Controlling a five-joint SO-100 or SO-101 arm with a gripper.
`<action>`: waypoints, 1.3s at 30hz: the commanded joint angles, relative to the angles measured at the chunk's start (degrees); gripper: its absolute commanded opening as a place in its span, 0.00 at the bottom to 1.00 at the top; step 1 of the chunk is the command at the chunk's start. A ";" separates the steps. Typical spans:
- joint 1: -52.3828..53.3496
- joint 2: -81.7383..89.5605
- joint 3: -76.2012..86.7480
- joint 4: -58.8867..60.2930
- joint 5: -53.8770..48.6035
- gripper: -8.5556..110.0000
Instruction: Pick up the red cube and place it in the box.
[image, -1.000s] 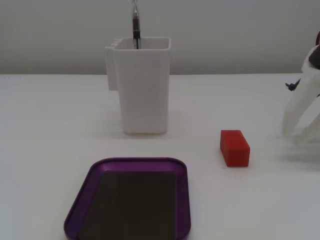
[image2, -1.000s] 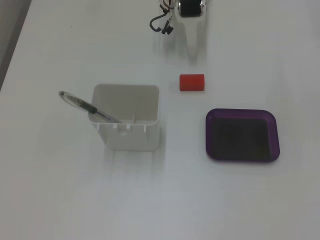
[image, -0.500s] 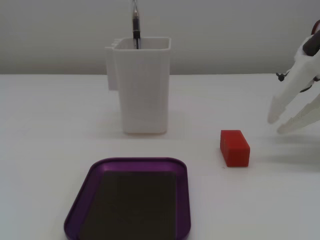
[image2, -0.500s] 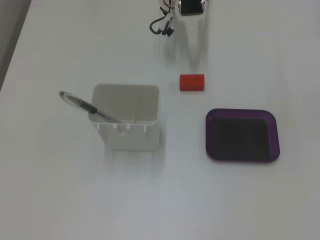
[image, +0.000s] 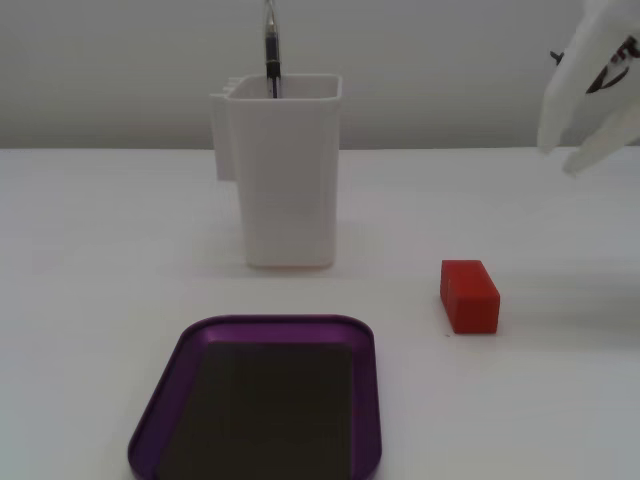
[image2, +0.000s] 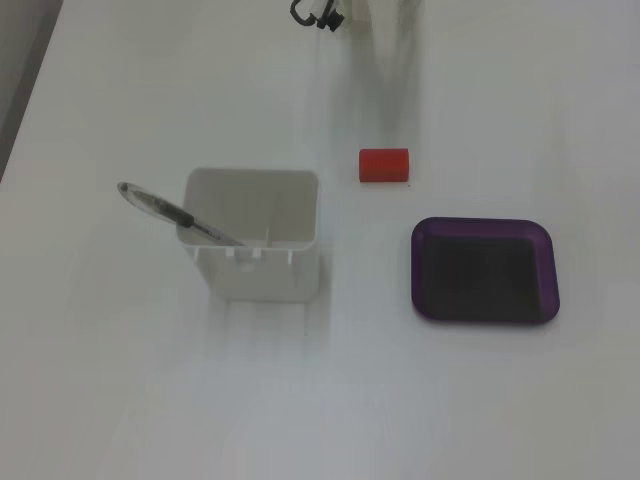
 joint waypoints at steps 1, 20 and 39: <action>-0.44 -20.39 -21.36 6.06 -0.26 0.10; -2.29 -55.99 -47.20 20.57 0.18 0.31; -1.41 -56.16 -30.15 1.85 -0.62 0.31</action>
